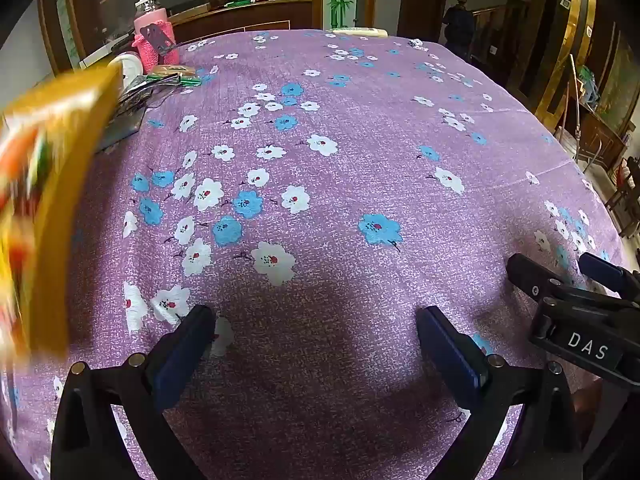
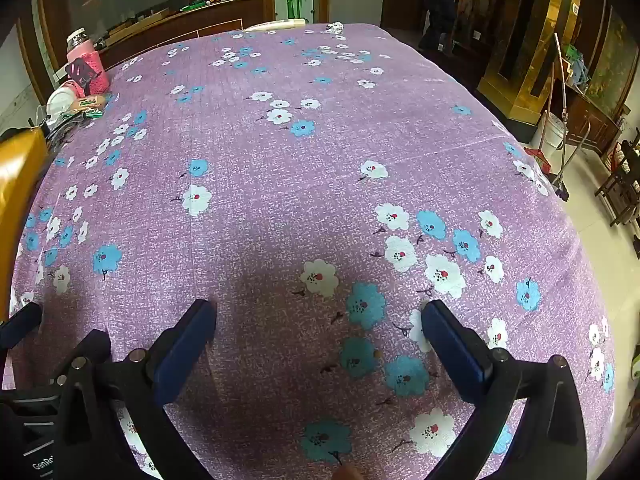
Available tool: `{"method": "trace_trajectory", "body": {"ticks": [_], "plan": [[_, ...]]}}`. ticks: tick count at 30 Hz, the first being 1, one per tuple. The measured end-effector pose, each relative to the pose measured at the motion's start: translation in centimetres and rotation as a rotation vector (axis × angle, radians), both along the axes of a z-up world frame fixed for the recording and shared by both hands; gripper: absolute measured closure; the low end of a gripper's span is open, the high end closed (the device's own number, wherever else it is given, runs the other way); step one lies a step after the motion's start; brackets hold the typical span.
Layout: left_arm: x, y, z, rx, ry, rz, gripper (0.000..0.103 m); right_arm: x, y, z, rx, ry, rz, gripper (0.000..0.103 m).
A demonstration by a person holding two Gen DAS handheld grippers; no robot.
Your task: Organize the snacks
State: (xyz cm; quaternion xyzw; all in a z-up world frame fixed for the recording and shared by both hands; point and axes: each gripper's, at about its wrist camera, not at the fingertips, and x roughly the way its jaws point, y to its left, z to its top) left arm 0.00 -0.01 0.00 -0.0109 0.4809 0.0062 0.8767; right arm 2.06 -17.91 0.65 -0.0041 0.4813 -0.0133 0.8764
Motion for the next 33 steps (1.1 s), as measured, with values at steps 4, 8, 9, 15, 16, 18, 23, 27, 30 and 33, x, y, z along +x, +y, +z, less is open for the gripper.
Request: {"method": "trace_trajectory", "body": {"ticks": [4,8,9,15,16,18,23,27,30,33], "plan": [[0.0,0.01,0.0,0.0,0.0,0.0,0.001,0.0,0.0,-0.01,-0.001,-0.001,0.0,0.0],[0.0,0.01,0.0,0.0,0.0,0.0,0.001,0.0,0.0,-0.02,-0.001,-0.001,0.0,0.0],[0.0,0.01,0.0,0.0,0.0,0.0,0.001,0.0,0.0,-0.02,-0.001,-0.001,0.0,0.0],[0.01,0.01,-0.01,0.0,0.0,0.0,0.001,-0.02,0.01,0.0,-0.001,-0.001,0.0,0.0],[0.0,0.01,0.0,0.0,0.0,0.0,0.001,-0.02,0.01,0.0,-0.001,-0.001,0.0,0.0],[0.0,0.01,0.01,0.0,0.0,0.0,0.001,-0.01,0.01,-0.01,0.0,-0.001,0.0,0.0],[-0.16,0.05,0.09,0.0,0.0,0.0,0.001,-0.03,-0.01,0.03,0.0,-0.001,0.0,0.0],[-0.23,0.02,0.09,0.0,0.0,0.0,0.001,-0.04,-0.03,0.07,0.0,-0.001,0.0,0.0],[-0.26,-0.01,0.1,0.0,0.0,0.0,0.001,-0.02,0.09,0.04,-0.001,-0.001,0.0,0.0],[-0.08,0.09,-0.02,0.0,0.0,0.0,0.001,0.02,-0.13,0.0,-0.001,-0.001,0.0,0.0]]}}
